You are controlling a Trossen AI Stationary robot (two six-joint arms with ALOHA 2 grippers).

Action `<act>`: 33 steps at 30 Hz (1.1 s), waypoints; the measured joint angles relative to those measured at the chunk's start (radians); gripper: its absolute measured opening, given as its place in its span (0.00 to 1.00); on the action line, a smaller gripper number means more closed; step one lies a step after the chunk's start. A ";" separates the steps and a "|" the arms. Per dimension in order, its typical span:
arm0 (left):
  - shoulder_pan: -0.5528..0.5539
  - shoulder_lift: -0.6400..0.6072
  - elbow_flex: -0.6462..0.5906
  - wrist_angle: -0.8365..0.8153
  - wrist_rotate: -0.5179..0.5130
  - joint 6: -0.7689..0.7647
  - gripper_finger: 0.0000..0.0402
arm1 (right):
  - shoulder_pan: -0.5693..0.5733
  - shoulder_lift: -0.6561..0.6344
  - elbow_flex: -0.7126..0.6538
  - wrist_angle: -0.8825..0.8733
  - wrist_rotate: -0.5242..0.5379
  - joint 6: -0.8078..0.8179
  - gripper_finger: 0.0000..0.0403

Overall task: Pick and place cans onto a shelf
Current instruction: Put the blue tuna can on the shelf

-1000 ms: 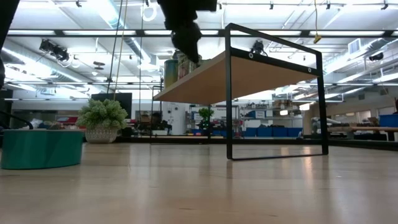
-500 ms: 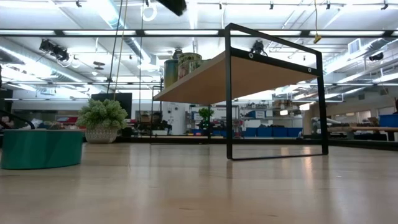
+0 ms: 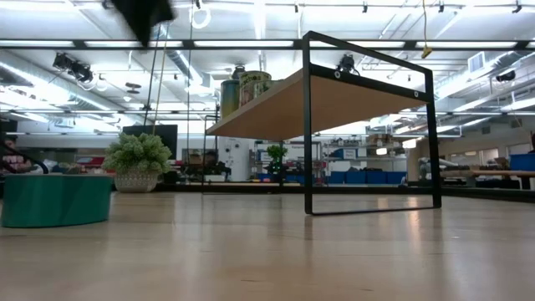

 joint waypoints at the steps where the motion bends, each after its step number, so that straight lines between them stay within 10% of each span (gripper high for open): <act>1: -0.010 0.000 -0.031 0.009 0.014 -0.031 0.65 | 0.000 0.000 0.000 0.006 0.000 -0.004 0.93; 20: -0.151 -0.001 -0.447 0.361 0.118 -0.330 0.89 | 0.000 0.000 0.000 0.088 -0.054 -0.027 0.93; 33: -0.145 -0.001 -0.544 0.481 -0.043 -0.398 0.89 | 0.000 0.000 0.000 0.088 -0.055 -0.032 0.93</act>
